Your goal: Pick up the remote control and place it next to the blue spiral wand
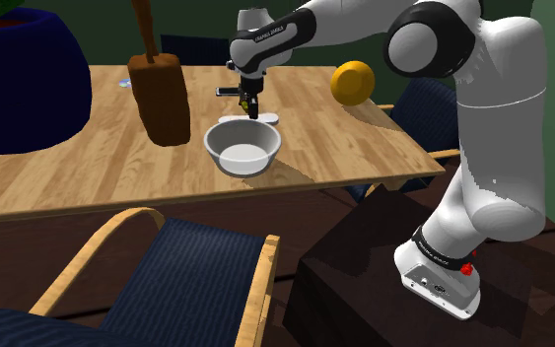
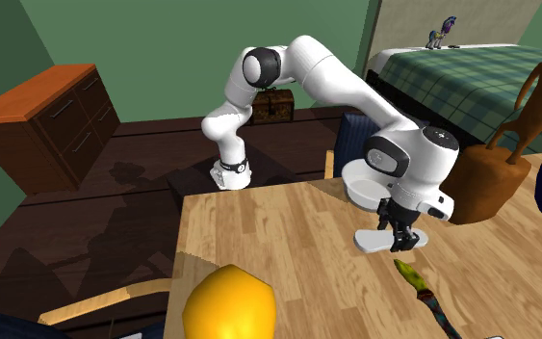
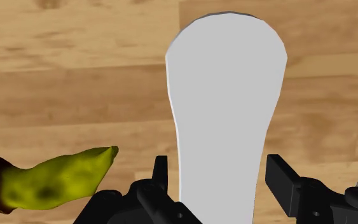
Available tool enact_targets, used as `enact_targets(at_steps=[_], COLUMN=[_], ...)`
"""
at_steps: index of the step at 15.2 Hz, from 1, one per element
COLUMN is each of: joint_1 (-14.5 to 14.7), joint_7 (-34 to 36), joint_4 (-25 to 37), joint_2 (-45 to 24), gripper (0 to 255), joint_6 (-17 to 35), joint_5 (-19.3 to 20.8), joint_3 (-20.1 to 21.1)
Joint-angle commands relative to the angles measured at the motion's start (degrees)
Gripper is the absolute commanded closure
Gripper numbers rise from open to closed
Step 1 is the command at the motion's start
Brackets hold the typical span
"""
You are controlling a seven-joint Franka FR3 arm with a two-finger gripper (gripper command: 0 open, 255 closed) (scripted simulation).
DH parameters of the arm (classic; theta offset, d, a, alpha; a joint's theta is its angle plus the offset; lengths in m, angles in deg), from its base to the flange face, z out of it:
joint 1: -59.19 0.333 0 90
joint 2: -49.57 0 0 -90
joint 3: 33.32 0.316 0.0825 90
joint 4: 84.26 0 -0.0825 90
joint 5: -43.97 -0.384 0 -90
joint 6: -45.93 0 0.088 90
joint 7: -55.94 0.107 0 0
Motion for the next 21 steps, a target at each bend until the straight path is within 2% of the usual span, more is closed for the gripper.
enact_targets(at_steps=[1, 6, 7, 12, 16, 21], joint_1=[0.0, 0.0, 0.0, 0.0, 0.1, 0.1], joint_7=[0.0, 0.0, 0.0, 0.0, 0.5, 0.5], joint_4=[-0.1, -0.1, -0.1, -0.1, 3.6, 3.6], joint_2=[0.0, 0.0, 0.0, 0.0, 2.5, 2.5], gripper=[255, 255, 0, 0, 0, 0], joint_6=[0.2, 0.2, 0.2, 0.2, -5.9, -5.9], joint_5=[0.0, 0.0, 0.0, 0.0, 0.9, 0.9], joint_3=[0.0, 0.0, 0.0, 0.0, -0.5, -0.5])
